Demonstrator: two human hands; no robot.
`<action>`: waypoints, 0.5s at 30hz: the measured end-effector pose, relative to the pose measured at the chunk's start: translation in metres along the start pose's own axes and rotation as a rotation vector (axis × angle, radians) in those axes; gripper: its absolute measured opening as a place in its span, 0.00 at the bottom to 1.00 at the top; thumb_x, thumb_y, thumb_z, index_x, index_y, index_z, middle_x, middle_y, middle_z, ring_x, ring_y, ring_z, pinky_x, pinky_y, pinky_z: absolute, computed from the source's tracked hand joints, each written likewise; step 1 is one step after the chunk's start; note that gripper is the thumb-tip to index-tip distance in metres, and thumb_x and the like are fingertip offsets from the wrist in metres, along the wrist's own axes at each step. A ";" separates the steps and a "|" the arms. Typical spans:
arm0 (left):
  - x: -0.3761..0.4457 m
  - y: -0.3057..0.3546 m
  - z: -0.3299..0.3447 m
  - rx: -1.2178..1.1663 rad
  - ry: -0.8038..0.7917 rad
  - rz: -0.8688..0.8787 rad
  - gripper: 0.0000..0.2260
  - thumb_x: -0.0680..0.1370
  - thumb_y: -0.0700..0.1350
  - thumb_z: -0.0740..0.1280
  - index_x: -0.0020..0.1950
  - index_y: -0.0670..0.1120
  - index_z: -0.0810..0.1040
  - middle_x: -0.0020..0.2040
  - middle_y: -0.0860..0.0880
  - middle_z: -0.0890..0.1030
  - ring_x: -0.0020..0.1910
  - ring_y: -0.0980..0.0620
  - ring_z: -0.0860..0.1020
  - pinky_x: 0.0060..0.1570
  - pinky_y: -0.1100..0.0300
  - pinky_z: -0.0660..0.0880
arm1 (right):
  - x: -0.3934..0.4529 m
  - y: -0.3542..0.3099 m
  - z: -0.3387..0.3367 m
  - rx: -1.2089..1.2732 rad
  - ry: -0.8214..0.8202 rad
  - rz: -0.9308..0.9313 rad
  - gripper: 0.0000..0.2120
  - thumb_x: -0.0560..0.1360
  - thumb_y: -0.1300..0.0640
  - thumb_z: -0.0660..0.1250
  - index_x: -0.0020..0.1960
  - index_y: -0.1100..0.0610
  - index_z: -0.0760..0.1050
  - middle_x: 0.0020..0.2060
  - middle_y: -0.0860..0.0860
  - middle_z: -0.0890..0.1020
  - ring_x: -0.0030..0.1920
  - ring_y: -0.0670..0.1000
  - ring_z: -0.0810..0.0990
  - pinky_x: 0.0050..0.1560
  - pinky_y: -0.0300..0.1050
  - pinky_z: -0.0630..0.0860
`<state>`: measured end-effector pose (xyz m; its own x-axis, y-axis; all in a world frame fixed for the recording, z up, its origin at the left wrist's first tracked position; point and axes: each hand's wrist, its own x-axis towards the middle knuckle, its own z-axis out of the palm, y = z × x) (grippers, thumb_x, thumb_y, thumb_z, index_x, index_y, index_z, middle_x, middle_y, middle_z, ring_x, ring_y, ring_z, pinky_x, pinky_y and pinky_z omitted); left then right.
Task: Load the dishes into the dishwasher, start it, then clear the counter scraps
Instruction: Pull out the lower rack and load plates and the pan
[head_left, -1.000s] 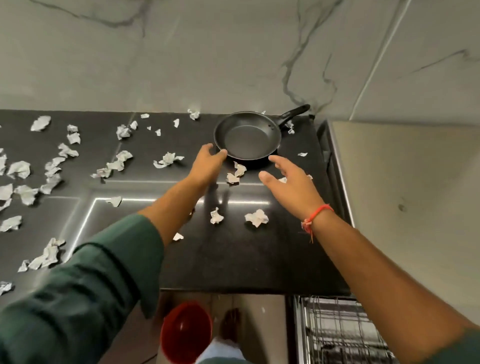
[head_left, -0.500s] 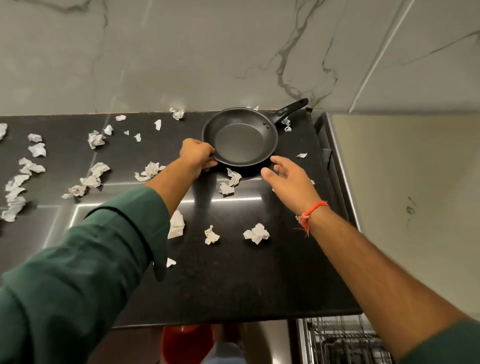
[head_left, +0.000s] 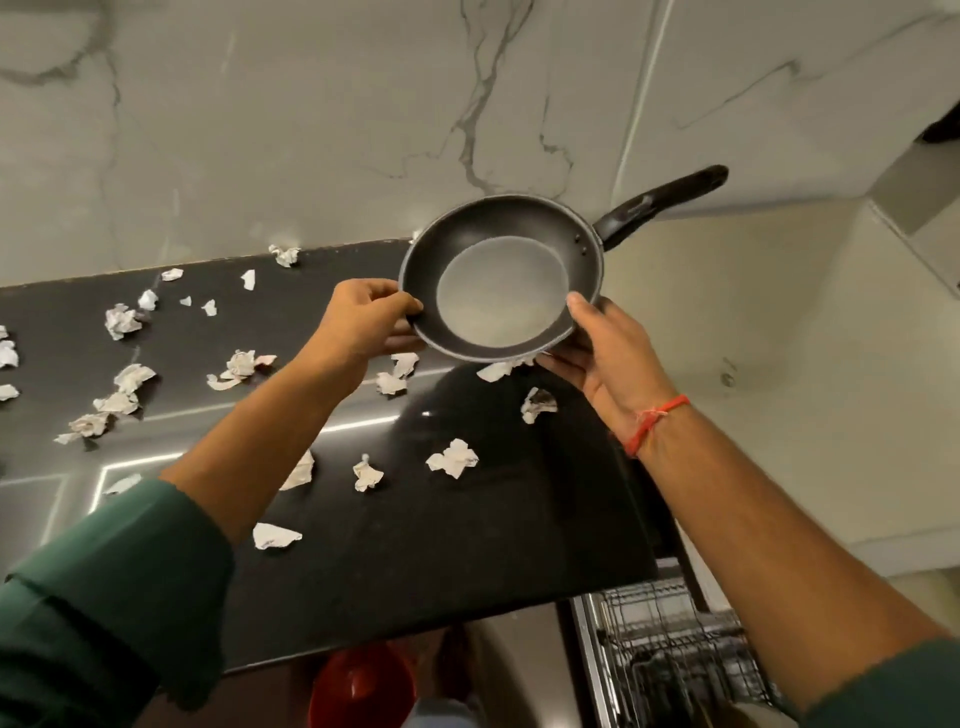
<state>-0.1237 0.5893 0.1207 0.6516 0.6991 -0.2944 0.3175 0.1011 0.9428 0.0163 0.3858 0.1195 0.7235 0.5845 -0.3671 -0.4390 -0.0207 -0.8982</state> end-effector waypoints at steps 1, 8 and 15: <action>-0.011 0.003 0.009 0.004 -0.028 0.007 0.07 0.81 0.37 0.66 0.56 0.37 0.80 0.44 0.40 0.85 0.42 0.46 0.86 0.45 0.54 0.84 | -0.008 -0.003 -0.010 0.006 0.033 -0.012 0.14 0.83 0.55 0.63 0.67 0.56 0.75 0.56 0.55 0.85 0.55 0.54 0.85 0.51 0.50 0.83; -0.082 0.023 0.111 0.124 -0.331 0.008 0.10 0.80 0.40 0.68 0.61 0.43 0.77 0.40 0.49 0.85 0.39 0.54 0.84 0.43 0.55 0.84 | -0.093 -0.002 -0.132 -0.113 0.249 -0.044 0.11 0.83 0.62 0.59 0.59 0.59 0.79 0.49 0.57 0.87 0.49 0.56 0.87 0.46 0.50 0.84; -0.163 0.013 0.258 0.293 -0.544 -0.004 0.15 0.81 0.37 0.67 0.67 0.44 0.73 0.46 0.44 0.84 0.37 0.52 0.85 0.33 0.57 0.82 | -0.218 0.016 -0.281 -0.188 0.425 -0.053 0.12 0.85 0.58 0.59 0.52 0.59 0.81 0.37 0.53 0.86 0.36 0.50 0.85 0.35 0.42 0.81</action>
<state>-0.0484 0.2937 0.1403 0.8834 0.2302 -0.4081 0.4465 -0.1493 0.8822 0.0015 0.0305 0.1173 0.9138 0.2053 -0.3505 -0.3196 -0.1693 -0.9323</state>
